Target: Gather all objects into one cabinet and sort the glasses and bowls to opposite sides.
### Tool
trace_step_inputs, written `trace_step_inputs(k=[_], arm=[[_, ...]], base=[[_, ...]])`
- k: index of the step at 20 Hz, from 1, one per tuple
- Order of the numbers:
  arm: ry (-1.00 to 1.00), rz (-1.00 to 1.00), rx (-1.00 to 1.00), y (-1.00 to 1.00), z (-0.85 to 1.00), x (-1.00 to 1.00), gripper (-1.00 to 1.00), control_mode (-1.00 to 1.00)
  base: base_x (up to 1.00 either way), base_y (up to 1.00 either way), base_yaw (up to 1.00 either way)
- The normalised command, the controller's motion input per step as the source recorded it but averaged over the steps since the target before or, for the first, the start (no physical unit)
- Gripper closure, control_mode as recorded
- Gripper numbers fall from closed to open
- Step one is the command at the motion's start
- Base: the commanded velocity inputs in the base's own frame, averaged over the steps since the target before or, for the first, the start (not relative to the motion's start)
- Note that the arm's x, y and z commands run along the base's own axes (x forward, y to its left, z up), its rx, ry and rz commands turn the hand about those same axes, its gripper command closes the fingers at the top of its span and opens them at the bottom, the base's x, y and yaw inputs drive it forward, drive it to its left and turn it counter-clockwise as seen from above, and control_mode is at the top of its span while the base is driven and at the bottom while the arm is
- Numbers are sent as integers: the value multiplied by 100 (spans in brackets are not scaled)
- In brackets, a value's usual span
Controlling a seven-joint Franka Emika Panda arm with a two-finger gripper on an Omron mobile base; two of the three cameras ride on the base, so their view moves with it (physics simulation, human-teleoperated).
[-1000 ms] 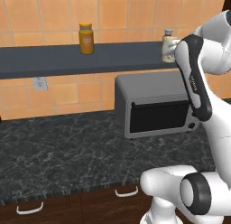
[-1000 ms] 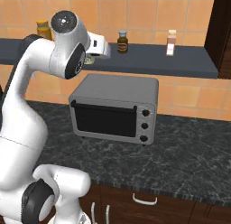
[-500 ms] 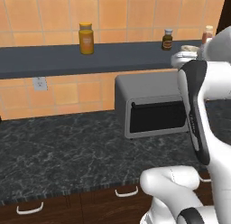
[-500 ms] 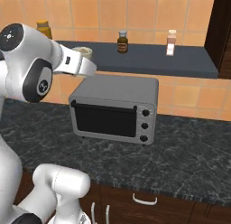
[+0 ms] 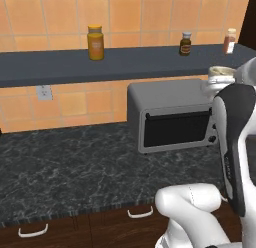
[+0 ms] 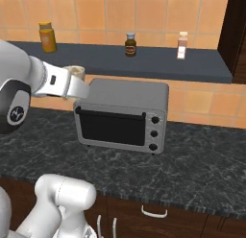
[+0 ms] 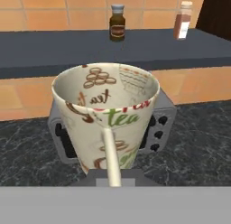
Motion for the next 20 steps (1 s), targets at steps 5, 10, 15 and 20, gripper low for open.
trace_step_inputs(k=[5, 10, 15, 20], arm=[[8, 0, -10, 3, 0, -89, 100, -100], [10, -1, -3, 6, 0, -20, 100, -100], [8, 0, 0, 10, -2, -5, 100, -100], [0, 0, 1, -1, -9, -2, 100, -100]], base=[[0, 0, 0], [0, 0, 0], [0, 0, 0], [0, 0, 0]])
